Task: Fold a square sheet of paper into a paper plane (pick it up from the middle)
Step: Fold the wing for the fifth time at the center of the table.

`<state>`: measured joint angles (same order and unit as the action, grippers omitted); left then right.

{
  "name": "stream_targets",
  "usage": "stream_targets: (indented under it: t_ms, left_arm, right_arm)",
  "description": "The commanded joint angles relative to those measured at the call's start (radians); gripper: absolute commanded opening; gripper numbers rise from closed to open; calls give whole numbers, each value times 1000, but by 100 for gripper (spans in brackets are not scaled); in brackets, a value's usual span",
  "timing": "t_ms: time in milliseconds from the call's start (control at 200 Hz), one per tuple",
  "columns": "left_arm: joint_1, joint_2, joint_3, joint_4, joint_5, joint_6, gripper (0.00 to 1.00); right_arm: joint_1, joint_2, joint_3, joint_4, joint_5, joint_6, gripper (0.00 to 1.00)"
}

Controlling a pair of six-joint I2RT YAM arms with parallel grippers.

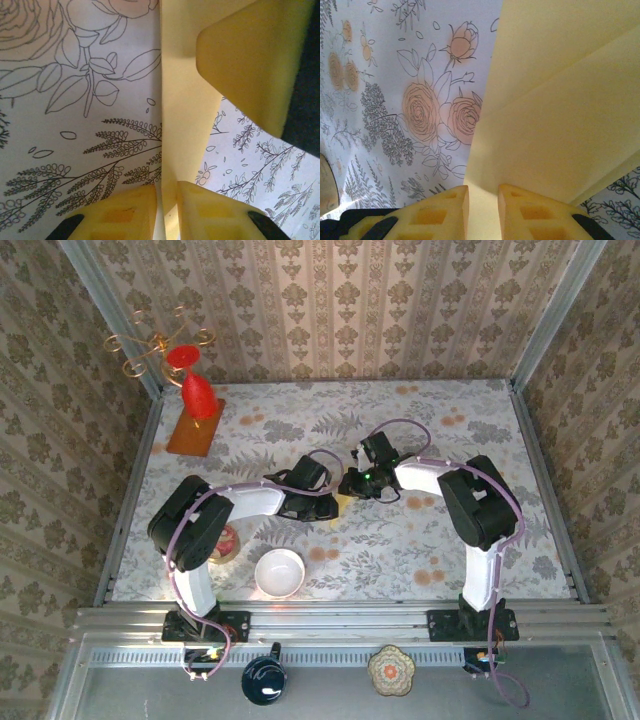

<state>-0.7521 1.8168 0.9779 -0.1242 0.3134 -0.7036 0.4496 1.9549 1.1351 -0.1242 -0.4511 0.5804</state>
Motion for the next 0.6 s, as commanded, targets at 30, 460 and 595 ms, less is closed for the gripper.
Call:
stream_targets:
  t_ms: [30, 460, 595]
  left_arm:
    - [-18, -13, -21, -51, -21, 8, 21]
    - [-13, -187, -55, 7, -36, 6, 16]
    - [-25, -129, -24, 47, 33, -3, 9]
  right_arm:
    - [-3, 35, 24, -46, 23, 2, 25]
    - [1, 5, -44, -28, 5, 57, 24]
    - [3, -11, -76, -3, -5, 83, 22]
